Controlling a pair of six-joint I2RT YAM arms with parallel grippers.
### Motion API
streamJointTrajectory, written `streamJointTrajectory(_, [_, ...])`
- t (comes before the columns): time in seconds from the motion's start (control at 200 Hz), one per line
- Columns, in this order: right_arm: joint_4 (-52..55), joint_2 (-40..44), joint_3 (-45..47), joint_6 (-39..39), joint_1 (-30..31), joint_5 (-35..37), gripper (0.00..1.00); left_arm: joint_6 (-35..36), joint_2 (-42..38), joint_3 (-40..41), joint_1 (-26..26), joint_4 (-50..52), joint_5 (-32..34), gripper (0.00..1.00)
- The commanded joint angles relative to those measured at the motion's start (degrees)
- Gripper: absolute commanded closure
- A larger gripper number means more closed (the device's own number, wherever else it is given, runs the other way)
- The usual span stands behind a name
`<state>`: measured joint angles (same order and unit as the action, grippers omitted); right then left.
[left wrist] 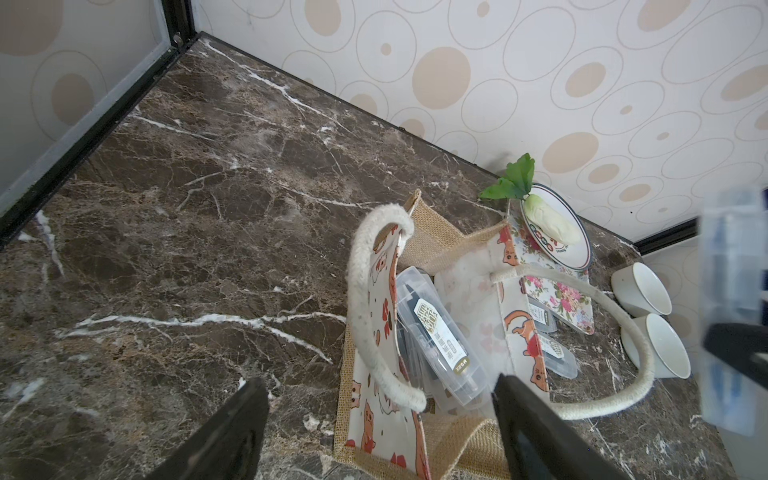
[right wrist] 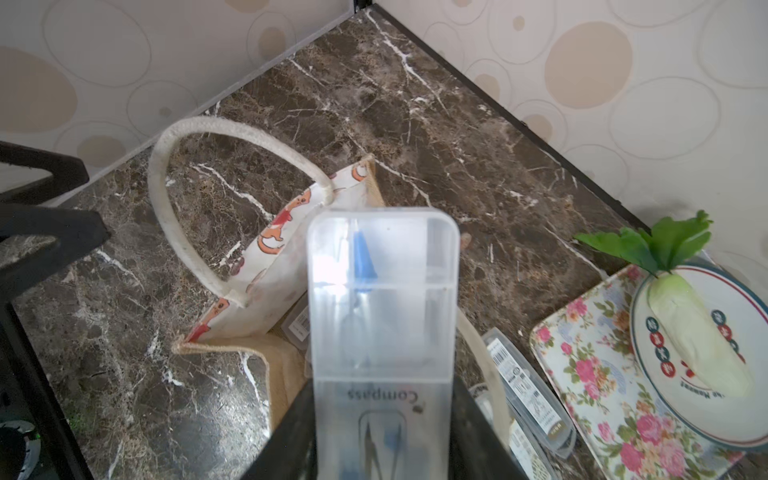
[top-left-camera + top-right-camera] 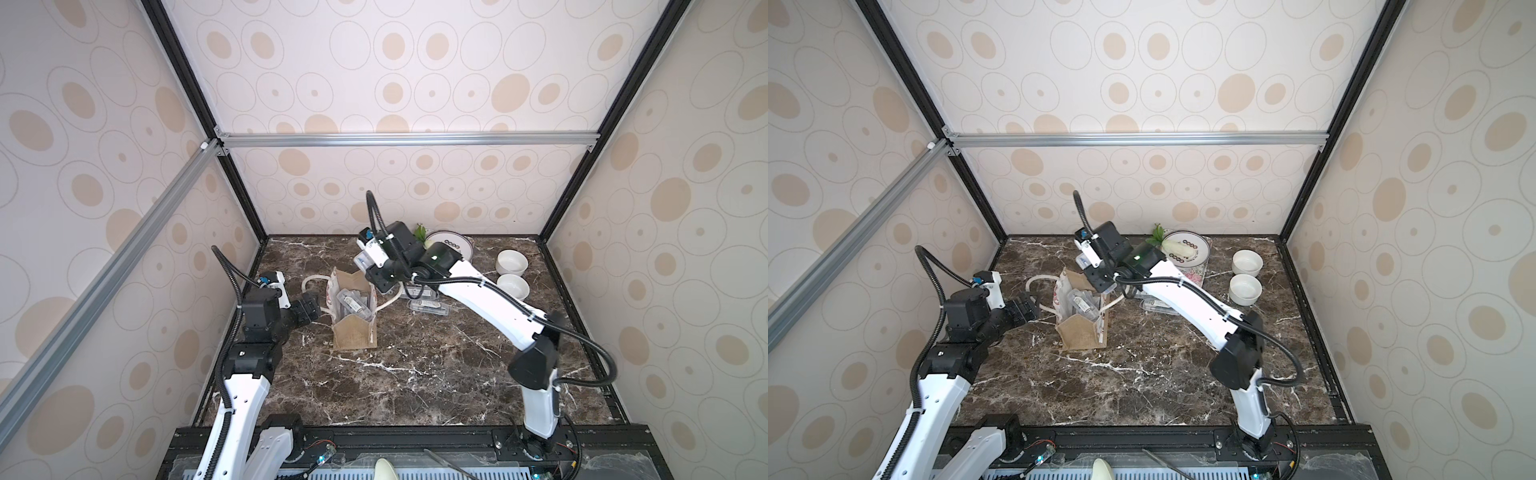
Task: Put the compass set into the canvas bag
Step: Place the compass set in the canvas bag.
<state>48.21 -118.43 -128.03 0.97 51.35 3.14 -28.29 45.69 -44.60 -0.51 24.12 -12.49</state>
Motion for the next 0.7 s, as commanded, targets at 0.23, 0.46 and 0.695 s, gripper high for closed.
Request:
streamJointTrajectory(0.23, [7.0, -13.7, -16.5, 3.4, 2.8, -1.5, 0.59, 0.3, -0.9, -0.6, 0.2, 0.2, 0.7, 0.13])
streamJointTrajectory(0.46, [5.0, -14.7, -13.5, 4.8, 2.9, -1.1, 0.59, 0.1, -0.8, -0.1, 0.3, -0.1, 0.4, 0.13])
streamJointTrajectory(0.695, [4.3, -17.2, -13.7, 6.1, 2.8, 0.6, 0.59, 0.2, -1.1, 0.0, 0.3, 0.3, 0.5, 0.13])
